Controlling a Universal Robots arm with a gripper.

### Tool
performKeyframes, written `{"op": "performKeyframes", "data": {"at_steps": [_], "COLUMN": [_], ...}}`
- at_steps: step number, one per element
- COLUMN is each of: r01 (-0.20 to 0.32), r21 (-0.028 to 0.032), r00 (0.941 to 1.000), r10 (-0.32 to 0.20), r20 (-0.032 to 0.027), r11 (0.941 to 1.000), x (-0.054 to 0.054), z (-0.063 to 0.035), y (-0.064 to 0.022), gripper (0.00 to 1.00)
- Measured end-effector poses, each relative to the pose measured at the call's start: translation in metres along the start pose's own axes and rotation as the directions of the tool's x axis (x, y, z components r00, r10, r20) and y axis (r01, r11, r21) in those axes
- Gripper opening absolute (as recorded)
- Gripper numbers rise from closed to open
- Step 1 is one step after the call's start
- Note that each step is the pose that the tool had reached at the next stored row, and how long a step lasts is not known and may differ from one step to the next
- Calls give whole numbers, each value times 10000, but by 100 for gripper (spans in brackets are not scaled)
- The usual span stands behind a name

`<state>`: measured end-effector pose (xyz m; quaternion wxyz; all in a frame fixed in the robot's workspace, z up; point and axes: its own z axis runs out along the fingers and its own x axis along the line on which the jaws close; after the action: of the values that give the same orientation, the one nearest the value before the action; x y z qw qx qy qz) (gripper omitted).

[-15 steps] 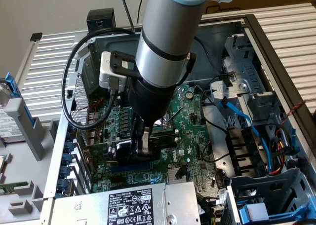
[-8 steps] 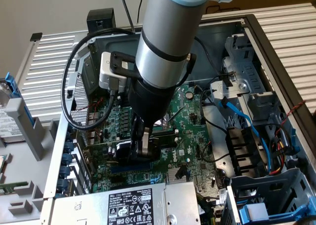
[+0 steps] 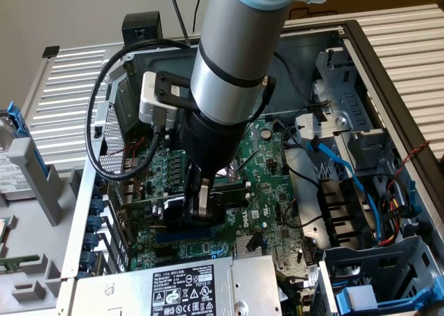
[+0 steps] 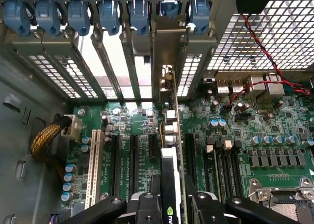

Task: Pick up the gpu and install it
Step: 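Insert the gpu into the slot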

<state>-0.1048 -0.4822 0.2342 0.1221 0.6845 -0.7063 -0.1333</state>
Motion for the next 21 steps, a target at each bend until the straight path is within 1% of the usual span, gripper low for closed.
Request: {"op": "performKeyframes", "data": {"at_steps": [3,5,7,10,11,15,16,18,21], "r01": [8,59,156,165,123,-305,-372,-463,-466], "r21": [-1,-1,-2,-3,-2,2,2,2,1], "r00": [10000,10000,9999,9998,9999,9995,9992,9988,9988], "r10": [-8,-59,-156,-165,-123,305,372,463,466], "r20": [-3,-24,-60,-65,-49,114,140,171,173], "r11": [10000,10000,9999,9999,9999,9995,9993,9989,9989], "x": [0,1,0,0,0,1,0,0,0], "z": [0,-1,0,-1,0,-1,0,0,0], "y": [0,0,0,0,1,0,0,0,0], "gripper": [29,29,29,29,29,29,29,29,29]}}
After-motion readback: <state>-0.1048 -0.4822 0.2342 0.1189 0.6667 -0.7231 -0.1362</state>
